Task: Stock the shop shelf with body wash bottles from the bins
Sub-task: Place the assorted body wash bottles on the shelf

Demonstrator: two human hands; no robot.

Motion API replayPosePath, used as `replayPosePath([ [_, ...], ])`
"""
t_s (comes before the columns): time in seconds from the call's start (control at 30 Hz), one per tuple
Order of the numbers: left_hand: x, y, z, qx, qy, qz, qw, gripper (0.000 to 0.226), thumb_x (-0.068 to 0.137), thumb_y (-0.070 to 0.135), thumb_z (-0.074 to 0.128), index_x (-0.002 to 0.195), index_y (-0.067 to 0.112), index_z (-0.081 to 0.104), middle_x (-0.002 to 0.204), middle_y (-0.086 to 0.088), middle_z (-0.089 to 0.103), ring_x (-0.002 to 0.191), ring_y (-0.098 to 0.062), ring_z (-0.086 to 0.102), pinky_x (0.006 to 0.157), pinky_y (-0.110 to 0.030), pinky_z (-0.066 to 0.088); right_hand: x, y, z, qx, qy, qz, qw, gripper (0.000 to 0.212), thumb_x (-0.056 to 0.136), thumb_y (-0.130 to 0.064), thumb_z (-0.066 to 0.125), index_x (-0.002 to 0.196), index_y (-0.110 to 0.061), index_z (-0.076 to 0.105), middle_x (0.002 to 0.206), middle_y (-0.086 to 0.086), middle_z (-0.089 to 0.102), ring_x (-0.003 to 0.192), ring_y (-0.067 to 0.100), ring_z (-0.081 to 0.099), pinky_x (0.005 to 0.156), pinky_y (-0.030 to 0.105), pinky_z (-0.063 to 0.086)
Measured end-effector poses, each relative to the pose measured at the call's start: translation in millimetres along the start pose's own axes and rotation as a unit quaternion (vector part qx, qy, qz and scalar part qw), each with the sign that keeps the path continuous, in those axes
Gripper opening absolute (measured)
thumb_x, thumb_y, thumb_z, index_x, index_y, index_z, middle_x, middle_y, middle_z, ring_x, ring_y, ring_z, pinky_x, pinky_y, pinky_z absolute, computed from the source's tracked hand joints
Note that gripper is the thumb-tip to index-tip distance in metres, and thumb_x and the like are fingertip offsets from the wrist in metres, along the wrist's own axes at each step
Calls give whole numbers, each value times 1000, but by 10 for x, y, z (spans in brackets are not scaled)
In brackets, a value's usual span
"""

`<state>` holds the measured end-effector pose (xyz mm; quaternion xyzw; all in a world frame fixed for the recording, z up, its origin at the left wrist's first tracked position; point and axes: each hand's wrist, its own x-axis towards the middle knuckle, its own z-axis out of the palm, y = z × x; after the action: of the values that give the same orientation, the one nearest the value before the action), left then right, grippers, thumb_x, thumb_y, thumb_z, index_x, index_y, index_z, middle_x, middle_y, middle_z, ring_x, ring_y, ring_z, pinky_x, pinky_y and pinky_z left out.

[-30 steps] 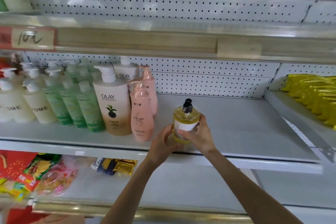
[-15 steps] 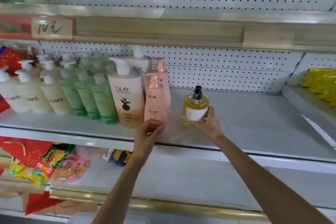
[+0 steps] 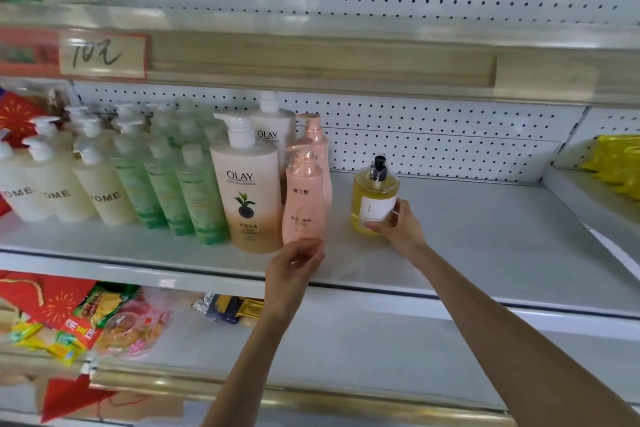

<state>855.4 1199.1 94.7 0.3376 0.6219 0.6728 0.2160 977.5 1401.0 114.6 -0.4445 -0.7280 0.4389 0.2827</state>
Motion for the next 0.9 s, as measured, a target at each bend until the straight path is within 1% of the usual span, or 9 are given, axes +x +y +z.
replayPosePath([
  [0.07, 18, -11, -19, 4, -4, -9, 1000, 17, 84, 11, 70, 100, 13, 71, 111, -5, 68, 103, -13, 62, 74, -18, 53, 92, -12, 22, -9, -6, 6, 1000, 76, 75, -23, 80, 136, -11, 37, 132, 5, 54, 116, 22, 51, 87, 27, 40],
  [0.17, 30, -40, -29, 1, -20, -18, 1000, 17, 83, 13, 71, 98, 19, 72, 107, -3, 70, 105, -16, 63, 81, -21, 54, 226, -28, 56, -15, -15, 6, 1000, 75, 75, -24, 79, 136, -12, 38, 129, 6, 55, 107, 17, 49, 85, 27, 40],
  [0.27, 21, -57, -28, -8, -23, -38, 999, 18, 81, 17, 73, 97, 26, 73, 101, 4, 72, 103, -14, 63, 86, -27, 54, 354, -27, 94, 0, -19, 4, 1000, 74, 75, -22, 80, 136, -11, 39, 130, 6, 55, 112, 18, 51, 89, 27, 41],
  [0.4, 8, -25, -29, -3, -42, -43, 998, 24, 81, 18, 73, 105, 24, 71, 96, 12, 72, 97, -6, 64, 92, -32, 51, 488, -42, 144, 0, -16, -1, 1000, 72, 76, -22, 79, 135, -11, 40, 130, 5, 55, 113, 19, 52, 89, 26, 40],
  [0.53, -6, 0, -22, -4, -42, -37, 998, 26, 82, 14, 73, 104, 26, 71, 95, 10, 73, 96, -7, 65, 94, -33, 49, 584, -41, 179, -7, -12, -1, 1000, 71, 76, -24, 79, 133, -10, 41, 129, 5, 56, 115, 22, 53, 87, 27, 41],
  [0.67, -11, 9, -13, -19, -35, -41, 998, 25, 81, 13, 73, 103, 24, 72, 95, 4, 74, 97, -12, 65, 94, -33, 50, 648, -39, 192, -3, -14, -3, 1000, 71, 76, -23, 79, 134, -10, 40, 130, 5, 55, 116, 22, 53, 86, 26, 40],
  [0.77, -14, 10, 0, -31, -28, -44, 998, 25, 81, 11, 73, 99, 28, 73, 94, 2, 74, 98, -14, 65, 94, -32, 49, 692, -48, 204, 0, -15, 0, 1000, 71, 76, -24, 79, 134, -10, 40, 131, 5, 55, 116, 21, 52, 85, 26, 39],
  [0.9, -21, 16, 9, -37, -23, -49, 998, 24, 81, 10, 73, 98, 27, 73, 93, 2, 74, 97, -12, 65, 95, -32, 49, 757, -58, 236, -7, -13, 2, 1000, 70, 77, -27, 79, 133, -11, 40, 131, 5, 55, 118, 23, 51, 86, 28, 40],
])
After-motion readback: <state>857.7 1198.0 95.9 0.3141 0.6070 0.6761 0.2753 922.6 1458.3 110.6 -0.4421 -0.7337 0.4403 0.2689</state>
